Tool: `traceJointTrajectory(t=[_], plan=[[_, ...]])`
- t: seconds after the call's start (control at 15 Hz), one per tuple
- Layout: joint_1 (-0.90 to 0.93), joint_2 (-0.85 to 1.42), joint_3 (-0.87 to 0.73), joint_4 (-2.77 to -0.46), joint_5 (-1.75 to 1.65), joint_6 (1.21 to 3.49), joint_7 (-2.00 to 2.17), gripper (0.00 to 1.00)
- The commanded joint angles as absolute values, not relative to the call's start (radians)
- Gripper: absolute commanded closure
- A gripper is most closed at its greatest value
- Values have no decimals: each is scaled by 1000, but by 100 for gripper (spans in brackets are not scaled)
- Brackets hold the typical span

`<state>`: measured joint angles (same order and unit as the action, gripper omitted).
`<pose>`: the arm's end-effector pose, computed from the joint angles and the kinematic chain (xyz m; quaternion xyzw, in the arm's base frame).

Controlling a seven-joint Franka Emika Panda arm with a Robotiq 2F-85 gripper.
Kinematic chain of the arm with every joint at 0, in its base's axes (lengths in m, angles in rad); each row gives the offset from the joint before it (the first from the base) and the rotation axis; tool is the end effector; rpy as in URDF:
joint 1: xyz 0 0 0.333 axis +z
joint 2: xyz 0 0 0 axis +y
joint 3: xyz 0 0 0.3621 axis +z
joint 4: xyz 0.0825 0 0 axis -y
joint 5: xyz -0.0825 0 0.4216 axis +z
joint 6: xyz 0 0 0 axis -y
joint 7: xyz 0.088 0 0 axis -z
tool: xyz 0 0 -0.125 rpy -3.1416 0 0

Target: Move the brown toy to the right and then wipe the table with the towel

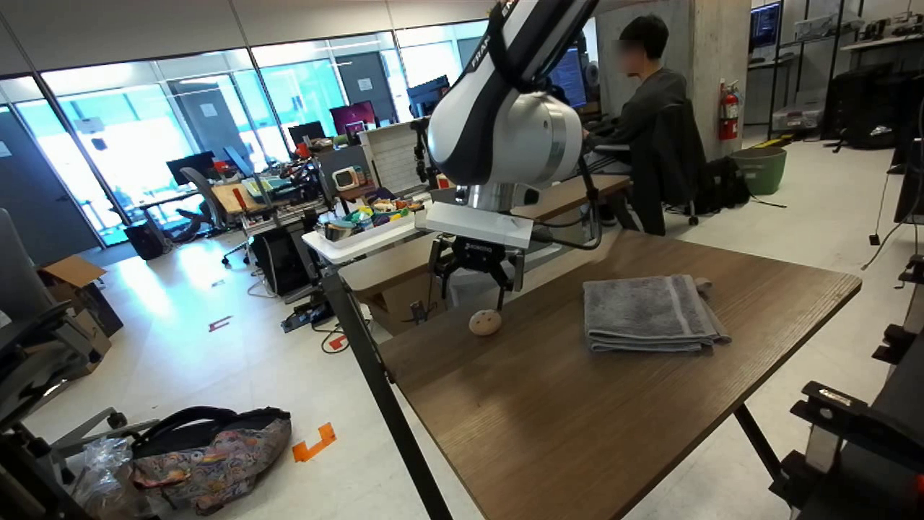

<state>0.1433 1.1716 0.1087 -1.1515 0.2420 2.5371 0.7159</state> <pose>0.8236 0.1813 0.0695 -0.9221 0.3504 -0.0363 0.1600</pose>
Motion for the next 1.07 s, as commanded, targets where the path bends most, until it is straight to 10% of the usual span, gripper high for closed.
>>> traceJointTrajectory(t=[0.0,0.27,0.33,0.93,1.0], plan=[[150,1191,102,-1136,271,2552,701,0],[133,1218,86,-1125,266,2542,700,0],[127,1221,84,-1124,267,2539,696,25],[77,1229,94,-1118,274,2526,664,88],[74,1219,98,-1127,273,2524,648,46]])
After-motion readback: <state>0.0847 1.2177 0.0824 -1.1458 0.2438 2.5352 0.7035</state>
